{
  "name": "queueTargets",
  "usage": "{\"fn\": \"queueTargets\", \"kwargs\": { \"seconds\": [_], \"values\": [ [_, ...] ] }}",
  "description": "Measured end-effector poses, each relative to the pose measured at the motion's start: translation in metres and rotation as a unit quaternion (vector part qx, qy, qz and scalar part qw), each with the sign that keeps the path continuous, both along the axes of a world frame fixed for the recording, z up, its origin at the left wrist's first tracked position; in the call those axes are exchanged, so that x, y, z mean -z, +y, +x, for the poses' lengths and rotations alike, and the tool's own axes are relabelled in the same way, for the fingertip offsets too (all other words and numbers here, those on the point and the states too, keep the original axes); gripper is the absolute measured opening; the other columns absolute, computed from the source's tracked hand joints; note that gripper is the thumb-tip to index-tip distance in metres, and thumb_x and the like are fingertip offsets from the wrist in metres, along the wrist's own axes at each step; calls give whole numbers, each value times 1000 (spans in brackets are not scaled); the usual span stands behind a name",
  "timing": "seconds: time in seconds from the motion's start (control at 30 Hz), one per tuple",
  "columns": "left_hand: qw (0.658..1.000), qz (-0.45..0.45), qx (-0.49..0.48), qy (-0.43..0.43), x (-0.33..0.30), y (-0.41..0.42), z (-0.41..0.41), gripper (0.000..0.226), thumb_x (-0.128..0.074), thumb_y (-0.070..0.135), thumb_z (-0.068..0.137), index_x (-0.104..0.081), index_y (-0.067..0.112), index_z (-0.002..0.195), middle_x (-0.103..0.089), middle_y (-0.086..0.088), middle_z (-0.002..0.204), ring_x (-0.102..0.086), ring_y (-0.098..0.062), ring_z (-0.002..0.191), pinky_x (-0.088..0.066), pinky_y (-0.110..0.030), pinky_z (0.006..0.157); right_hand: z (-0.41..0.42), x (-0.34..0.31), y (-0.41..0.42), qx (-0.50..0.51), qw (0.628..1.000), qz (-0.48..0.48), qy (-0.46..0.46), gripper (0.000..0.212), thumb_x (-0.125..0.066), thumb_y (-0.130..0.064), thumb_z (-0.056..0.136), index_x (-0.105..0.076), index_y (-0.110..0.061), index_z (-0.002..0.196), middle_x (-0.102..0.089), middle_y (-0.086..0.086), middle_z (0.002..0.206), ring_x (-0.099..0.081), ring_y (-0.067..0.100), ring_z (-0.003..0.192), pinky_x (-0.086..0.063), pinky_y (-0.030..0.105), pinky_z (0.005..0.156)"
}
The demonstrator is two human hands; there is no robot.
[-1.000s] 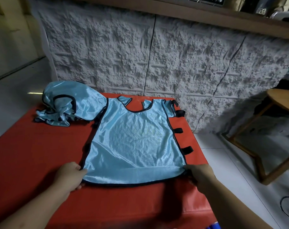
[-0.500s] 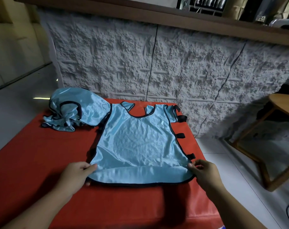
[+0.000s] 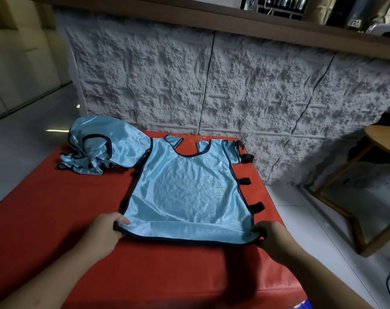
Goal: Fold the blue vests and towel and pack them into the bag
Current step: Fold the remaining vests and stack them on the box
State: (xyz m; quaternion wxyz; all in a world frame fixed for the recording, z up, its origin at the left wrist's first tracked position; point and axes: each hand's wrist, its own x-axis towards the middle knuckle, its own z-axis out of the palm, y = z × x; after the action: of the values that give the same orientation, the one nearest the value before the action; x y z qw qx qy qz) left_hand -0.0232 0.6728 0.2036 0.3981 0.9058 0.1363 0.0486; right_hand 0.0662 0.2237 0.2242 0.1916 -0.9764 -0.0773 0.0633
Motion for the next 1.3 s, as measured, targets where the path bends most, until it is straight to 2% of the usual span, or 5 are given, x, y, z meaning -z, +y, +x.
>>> {"fn": "queueTargets", "kwargs": {
  "seconds": [0.2, 0.37, 0.57, 0.83, 1.3],
  "values": [
    [992, 121, 37, -24, -3, 7, -5, 26, -84, -3, 74, -79, 22, 81, -57, 9, 93, -55, -6, 83, -38, -14, 76, -1, -6, -3, -3, 991, 23, -128, 13, -87, -21, 76, -79, -25, 85, -56, -18, 78, -51, 0, 65, -32, 8, 63],
    [967, 215, 131, -45, -26, 13, -14, 17, -76, 8, 85, -81, 24, 88, -51, 22, 119, -43, 1, 120, -35, -19, 104, -9, -30, -3, -58, 977, 24, -203, 21, -89, -9, 69, -80, -23, 82, -68, -12, 110, -65, 9, 95, -48, 22, 81],
    [966, 208, 151, -14, -58, 22, -35, 33, -66, 25, 87, -63, 58, 79, -62, 24, 95, -59, 6, 94, -51, -21, 87, -30, -60, -15, -68, 984, 8, -165, 22, -88, -16, 73, -82, -28, 90, -74, -20, 110, -69, 1, 98, -44, 10, 81],
    [971, 156, 176, 53, -89, 5, -76, 17, -72, 27, 76, -72, 42, 85, -73, 18, 88, -64, 3, 86, -50, -16, 79, -85, -107, -33, -104, 993, -30, -45, 17, -75, -33, 78, -72, -50, 79, -73, -31, 90, -67, -8, 90, -52, 13, 80],
    [954, 59, 271, 119, -137, 16, -79, 17, -77, 9, 84, -69, 22, 77, -63, 22, 60, -55, 9, 62, -41, -13, 63, -92, -144, -23, -105, 976, 150, 121, 36, -68, -19, 62, -35, -8, 53, -24, 9, 63, -21, 22, 64, -17, 37, 58]
  ]
}}
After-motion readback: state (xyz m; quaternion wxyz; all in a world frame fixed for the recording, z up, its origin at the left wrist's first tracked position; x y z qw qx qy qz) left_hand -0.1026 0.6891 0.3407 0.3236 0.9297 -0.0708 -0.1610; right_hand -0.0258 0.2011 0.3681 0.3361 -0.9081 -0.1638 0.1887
